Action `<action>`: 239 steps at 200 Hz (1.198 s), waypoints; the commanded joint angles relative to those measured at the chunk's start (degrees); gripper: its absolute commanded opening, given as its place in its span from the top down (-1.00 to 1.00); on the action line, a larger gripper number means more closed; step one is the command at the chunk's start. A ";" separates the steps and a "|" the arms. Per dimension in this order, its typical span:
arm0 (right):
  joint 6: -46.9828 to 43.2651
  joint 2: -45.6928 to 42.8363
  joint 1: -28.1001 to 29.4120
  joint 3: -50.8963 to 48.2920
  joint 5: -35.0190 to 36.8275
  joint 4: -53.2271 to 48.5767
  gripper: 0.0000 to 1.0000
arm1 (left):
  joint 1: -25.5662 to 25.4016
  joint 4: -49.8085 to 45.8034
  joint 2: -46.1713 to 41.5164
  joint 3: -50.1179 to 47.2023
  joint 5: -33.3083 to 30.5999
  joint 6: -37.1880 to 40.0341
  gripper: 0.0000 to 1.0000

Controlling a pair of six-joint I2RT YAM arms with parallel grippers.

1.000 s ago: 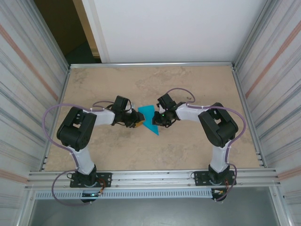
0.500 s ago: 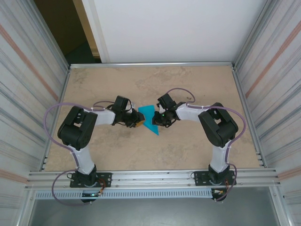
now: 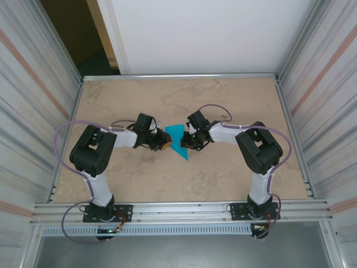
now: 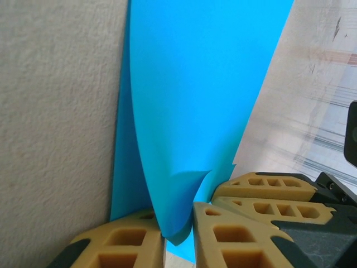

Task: Fold a paper plane with a square sheet of paper (pick it up from the middle)
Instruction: Fourth fold the wing at the center of the table.

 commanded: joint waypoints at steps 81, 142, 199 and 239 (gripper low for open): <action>-4.07 -10.94 0.87 -5.64 12.33 1.41 0.31 | -0.23 -2.52 -3.35 1.56 -4.74 -1.94 0.83; -19.95 -16.82 6.80 -9.51 26.70 8.23 0.19 | -0.60 -9.96 -3.36 8.19 -11.23 -3.97 0.84; -26.72 -10.19 8.96 -6.41 24.43 13.29 0.15 | -0.71 -13.31 -0.45 12.68 -13.16 -5.92 0.84; -29.21 -5.98 9.39 -4.66 22.00 14.54 0.20 | -0.71 -15.37 -0.55 13.74 -13.21 -6.07 0.83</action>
